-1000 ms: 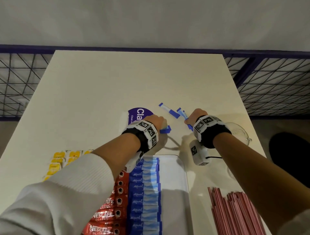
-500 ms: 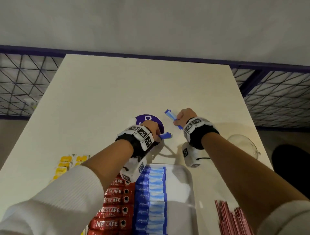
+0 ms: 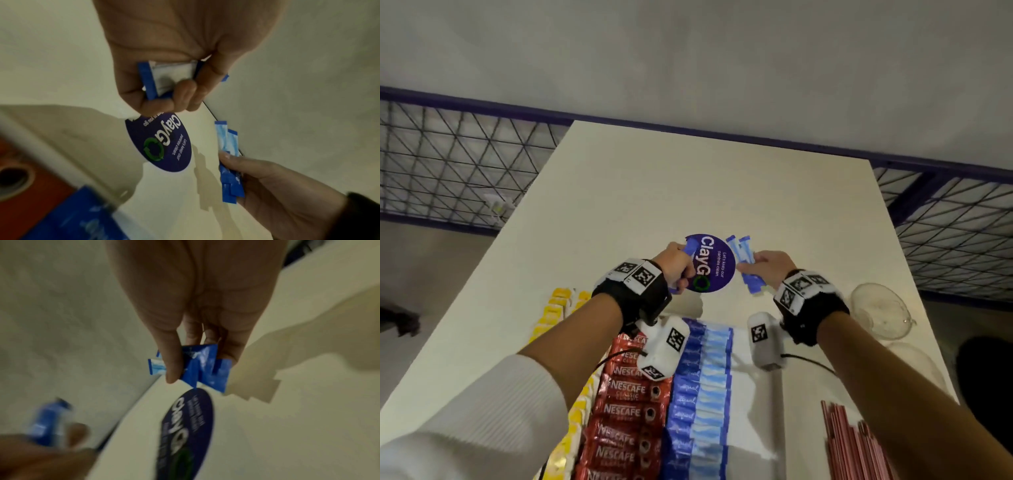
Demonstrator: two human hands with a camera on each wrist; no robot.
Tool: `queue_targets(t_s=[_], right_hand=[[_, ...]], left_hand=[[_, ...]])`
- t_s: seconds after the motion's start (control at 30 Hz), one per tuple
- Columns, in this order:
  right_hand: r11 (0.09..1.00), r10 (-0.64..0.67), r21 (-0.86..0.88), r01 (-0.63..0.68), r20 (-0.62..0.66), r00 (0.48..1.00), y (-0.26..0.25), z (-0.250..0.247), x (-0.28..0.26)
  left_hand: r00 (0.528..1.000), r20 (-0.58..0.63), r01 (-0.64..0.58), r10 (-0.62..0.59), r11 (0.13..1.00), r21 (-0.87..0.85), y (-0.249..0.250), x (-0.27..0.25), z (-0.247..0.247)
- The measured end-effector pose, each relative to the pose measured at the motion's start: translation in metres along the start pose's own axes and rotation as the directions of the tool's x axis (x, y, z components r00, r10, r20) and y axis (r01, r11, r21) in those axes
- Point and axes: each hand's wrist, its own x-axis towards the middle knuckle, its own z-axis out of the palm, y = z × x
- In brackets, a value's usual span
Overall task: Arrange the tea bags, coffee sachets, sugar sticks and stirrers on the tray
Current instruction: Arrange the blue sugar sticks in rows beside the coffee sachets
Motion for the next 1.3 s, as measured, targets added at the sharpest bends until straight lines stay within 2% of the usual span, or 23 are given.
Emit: queue_targets(t_s=[0.07,0.13,0.23,0.3,0.43,0.53,0.6,0.7,0.8,0.87,0.9,1.03,1.13,1.3], right_hand=[[0.974,-0.028,0.225,0.021,0.03,0.999,0.008,0.013,-0.02],[0.939,-0.034,0.343,0.004,0.081,0.996,0.017,0.026,-0.037],[0.864,-0.078,0.503,-0.011,0.156,0.985,0.023,0.043,-0.062],[0.835,-0.124,0.55,0.018,0.155,0.98,0.026,0.052,-0.08],[0.843,-0.143,0.535,0.055,0.125,0.982,0.035,0.063,-0.104],[0.815,-0.137,0.58,0.02,0.158,0.978,0.04,0.066,-0.12],[0.813,-0.159,0.582,0.013,0.2,0.967,0.043,0.064,-0.126],[0.853,-0.186,0.521,0.034,0.243,0.952,0.047,0.058,-0.132],[0.93,-0.188,0.356,0.088,0.257,0.948,0.05,0.053,-0.135],[0.944,-0.183,0.32,0.086,0.286,0.941,0.051,0.05,-0.138],[0.942,-0.179,0.327,0.078,0.291,0.94,0.052,0.049,-0.139],[0.891,-0.147,0.453,0.008,0.272,0.951,0.057,0.042,-0.141],[0.853,-0.137,0.522,-0.012,0.245,0.96,0.062,0.039,-0.143],[0.809,-0.176,0.588,-0.015,0.266,0.948,0.064,0.044,-0.147]], left_hand=[[0.994,0.062,0.096,-0.09,0.991,-0.096,-0.004,-0.013,0.003],[0.99,0.088,0.123,-0.111,0.982,-0.143,-0.008,-0.026,0.01],[0.997,0.073,0.029,-0.021,0.994,-0.108,-0.02,-0.045,0.023],[0.998,0.045,-0.037,0.041,0.995,-0.095,-0.034,-0.056,0.03],[0.988,0.029,-0.148,0.155,0.975,-0.168,-0.053,-0.073,0.033],[0.977,-0.064,-0.213,0.205,0.959,-0.186,-0.064,-0.085,0.032],[0.973,-0.08,-0.226,0.214,0.957,-0.184,-0.072,-0.093,0.032],[0.968,-0.075,-0.246,0.241,0.967,-0.071,-0.08,-0.103,0.027],[0.966,0.006,-0.257,0.257,0.964,0.062,-0.085,-0.11,0.023],[0.964,0.035,-0.265,0.262,0.958,0.112,-0.087,-0.118,0.026],[0.964,0.018,-0.265,0.265,0.958,0.111,-0.088,-0.12,0.026],[0.978,-0.001,-0.206,0.207,0.974,-0.089,-0.093,-0.128,0.026],[0.979,0.026,-0.202,0.201,0.979,0.002,-0.096,-0.129,0.023],[0.994,0.027,-0.113,0.111,0.985,0.128,-0.097,-0.12,0.017]])
